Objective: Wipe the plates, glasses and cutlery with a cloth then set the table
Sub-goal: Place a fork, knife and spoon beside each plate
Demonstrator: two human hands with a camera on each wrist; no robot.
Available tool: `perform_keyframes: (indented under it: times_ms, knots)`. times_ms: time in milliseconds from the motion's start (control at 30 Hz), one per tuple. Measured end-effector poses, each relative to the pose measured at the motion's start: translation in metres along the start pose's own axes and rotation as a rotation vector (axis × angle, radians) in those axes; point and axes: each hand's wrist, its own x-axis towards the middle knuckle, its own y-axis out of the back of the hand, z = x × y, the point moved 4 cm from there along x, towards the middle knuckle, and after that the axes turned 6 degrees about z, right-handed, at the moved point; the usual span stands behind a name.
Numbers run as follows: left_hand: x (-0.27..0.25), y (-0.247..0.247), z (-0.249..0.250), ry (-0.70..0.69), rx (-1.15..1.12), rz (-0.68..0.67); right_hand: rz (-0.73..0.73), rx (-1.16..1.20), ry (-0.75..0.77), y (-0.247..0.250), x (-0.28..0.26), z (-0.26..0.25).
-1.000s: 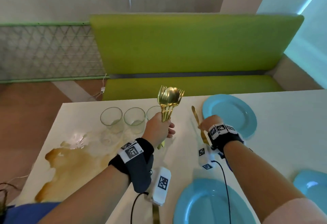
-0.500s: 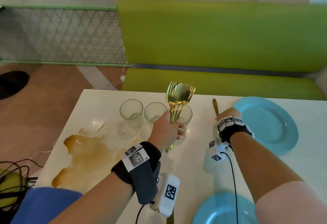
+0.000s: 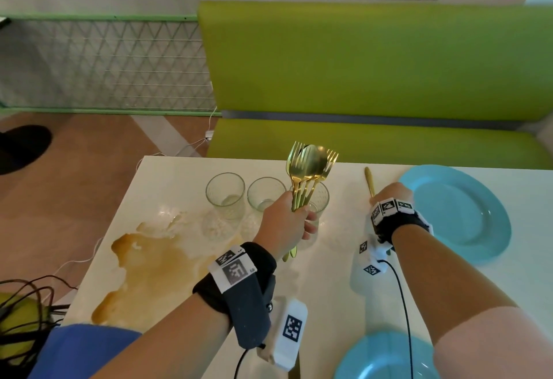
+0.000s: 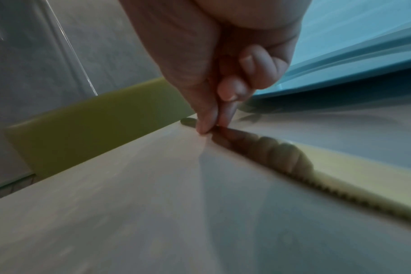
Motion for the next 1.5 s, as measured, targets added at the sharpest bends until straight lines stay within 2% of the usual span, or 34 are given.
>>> perform_keyframes:
  times_ms: [100,200,267,300,367,400,500,600,667,733,800,867,933,1067,1167,1267,1367,1500]
  knots:
    - [-0.002,0.0,0.0,0.021,-0.01,0.001,0.008,-0.21,0.141,0.005,-0.003,-0.012]
    - [-0.004,-0.002,0.002,0.05,-0.015,0.006,0.069,-0.073,0.391,0.015,-0.028,-0.036]
    - [-0.005,-0.004,0.003,0.072,-0.014,0.008,0.192,0.092,0.644,0.029,-0.056,-0.048]
    - [-0.005,-0.005,0.003,0.081,-0.018,0.006,0.213,0.097,0.813,0.034,-0.071,-0.053]
    - [-0.006,-0.01,0.005,0.095,-0.005,-0.004,0.142,-0.004,1.118,0.034,-0.102,-0.055]
    - [-0.008,-0.012,0.006,0.095,0.012,-0.008,0.08,-0.067,1.21,0.032,-0.112,-0.053]
    - [-0.012,-0.022,0.008,0.09,0.055,-0.025,0.043,-0.096,1.379,0.03,-0.123,-0.044]
    - [-0.011,-0.029,0.006,0.085,0.096,-0.047,0.026,-0.173,1.454,0.032,-0.123,-0.036]
    - [-0.009,-0.031,0.004,0.1,0.098,-0.037,-0.035,-0.303,1.411,0.034,-0.122,-0.031]
    - [-0.005,-0.031,0.001,0.092,0.099,-0.01,-0.125,-0.459,1.289,0.033,-0.113,-0.023]
    - [0.001,-0.027,0.002,0.037,0.199,0.027,-0.164,-0.577,1.092,0.038,-0.093,-0.012]
    - [0.005,-0.019,0.003,0.001,0.228,0.093,-0.146,-0.55,0.818,0.051,-0.061,0.0]
    - [0.007,-0.012,0.004,-0.003,0.16,0.136,-0.104,-0.524,0.616,0.064,-0.032,0.011]
    - [0.009,-0.009,0.009,0.008,-0.02,0.131,-0.085,-0.618,0.349,0.064,0.007,0.015]
    - [0.009,-0.01,0.011,0.02,-0.093,0.099,-0.15,-0.534,0.211,0.047,0.022,0.015]
    - [0.01,-0.009,0.009,0.011,-0.101,0.076,-0.185,-0.32,0.169,0.035,0.024,0.008]
    - [0.011,-0.006,0.006,-0.002,-0.087,0.072,-0.126,-0.261,0.079,0.03,0.017,0.003]
    - [0.013,-0.001,0.002,-0.014,-0.065,0.074,-0.19,-0.083,0.035,0.022,0.014,-0.003]
